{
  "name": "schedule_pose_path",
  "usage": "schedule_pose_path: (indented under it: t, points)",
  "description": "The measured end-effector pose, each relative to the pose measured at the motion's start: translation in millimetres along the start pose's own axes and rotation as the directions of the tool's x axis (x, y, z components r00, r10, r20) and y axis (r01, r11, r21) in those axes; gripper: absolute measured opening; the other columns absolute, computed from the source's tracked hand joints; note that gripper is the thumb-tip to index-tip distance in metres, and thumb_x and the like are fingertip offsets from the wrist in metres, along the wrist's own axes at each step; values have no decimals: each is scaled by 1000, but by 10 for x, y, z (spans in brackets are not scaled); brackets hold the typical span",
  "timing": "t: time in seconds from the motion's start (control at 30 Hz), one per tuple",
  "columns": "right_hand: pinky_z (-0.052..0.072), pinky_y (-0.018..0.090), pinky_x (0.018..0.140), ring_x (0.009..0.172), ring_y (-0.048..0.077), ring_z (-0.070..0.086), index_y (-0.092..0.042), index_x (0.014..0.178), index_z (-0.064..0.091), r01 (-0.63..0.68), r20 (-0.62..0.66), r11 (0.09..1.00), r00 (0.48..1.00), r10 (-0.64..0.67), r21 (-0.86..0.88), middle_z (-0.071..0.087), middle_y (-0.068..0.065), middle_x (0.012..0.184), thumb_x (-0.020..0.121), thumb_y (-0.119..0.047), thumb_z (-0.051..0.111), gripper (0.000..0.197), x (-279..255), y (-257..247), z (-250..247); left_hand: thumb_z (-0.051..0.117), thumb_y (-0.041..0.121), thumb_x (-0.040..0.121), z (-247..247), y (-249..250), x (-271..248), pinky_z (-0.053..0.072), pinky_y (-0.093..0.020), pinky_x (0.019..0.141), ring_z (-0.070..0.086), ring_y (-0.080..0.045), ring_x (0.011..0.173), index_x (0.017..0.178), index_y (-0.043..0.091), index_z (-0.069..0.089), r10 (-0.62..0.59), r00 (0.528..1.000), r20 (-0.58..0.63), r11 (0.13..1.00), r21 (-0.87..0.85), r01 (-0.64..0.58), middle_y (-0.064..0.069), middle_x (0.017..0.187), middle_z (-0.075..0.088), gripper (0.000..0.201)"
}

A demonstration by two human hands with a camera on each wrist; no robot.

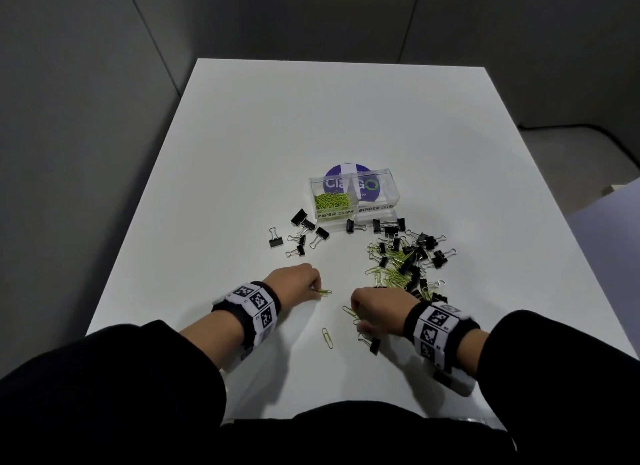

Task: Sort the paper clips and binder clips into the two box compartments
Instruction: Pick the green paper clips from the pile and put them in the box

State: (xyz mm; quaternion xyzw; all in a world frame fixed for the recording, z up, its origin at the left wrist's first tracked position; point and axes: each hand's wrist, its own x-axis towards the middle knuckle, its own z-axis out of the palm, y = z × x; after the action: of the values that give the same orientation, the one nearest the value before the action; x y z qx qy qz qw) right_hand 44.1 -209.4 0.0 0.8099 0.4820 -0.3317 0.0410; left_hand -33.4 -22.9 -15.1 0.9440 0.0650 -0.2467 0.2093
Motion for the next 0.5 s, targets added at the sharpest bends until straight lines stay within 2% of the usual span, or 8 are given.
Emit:
schedule_pose_path:
  t: [0.07,0.23,0.33,0.4,0.5]
  points:
    - [45,35,81,103,26,57,-13,114,48,2,-34,1000,999,-2,-11,57,5,118,90,-31,53,31,47,-27,2,49,30,93,21,15,-9,38,-29,78,54,-24,103,110,11,54,19,1000,-14,999,49,-19,-7,116,52,25]
    - [45,36,76,99,30,57,-7,111,50,15,-64,999,998,-17,-36,56,11,115,95,-23,44,24,124,-77,-26,34,25,99,52,48,-10,42,-39,79,54,-31,103,117,6,48,56,998,-21,972,228,-50,-12,121,47,30]
    - [41,36,70,88,30,55,-4,107,51,29,-76,1000,997,-28,1,51,14,112,94,-17,43,20,135,-60,-26,34,26,99,32,46,-5,43,-38,79,54,-30,103,117,7,49,45,999,-27,977,208,-38,-11,121,48,30]
    - [41,36,70,84,28,53,-4,105,50,29,-103,997,994,-21,72,51,13,110,94,-19,43,20,129,-25,-34,37,24,98,6,38,-12,42,-34,78,55,-28,103,114,7,51,42,997,-61,986,165,-31,-10,120,52,27]
    - [40,32,69,80,23,50,-8,97,50,28,-152,974,988,6,223,57,12,102,94,-19,45,12,90,63,-86,40,20,96,-43,13,-26,40,-30,79,55,-25,102,107,8,55,37,995,-95,996,81,-30,-7,114,58,22]
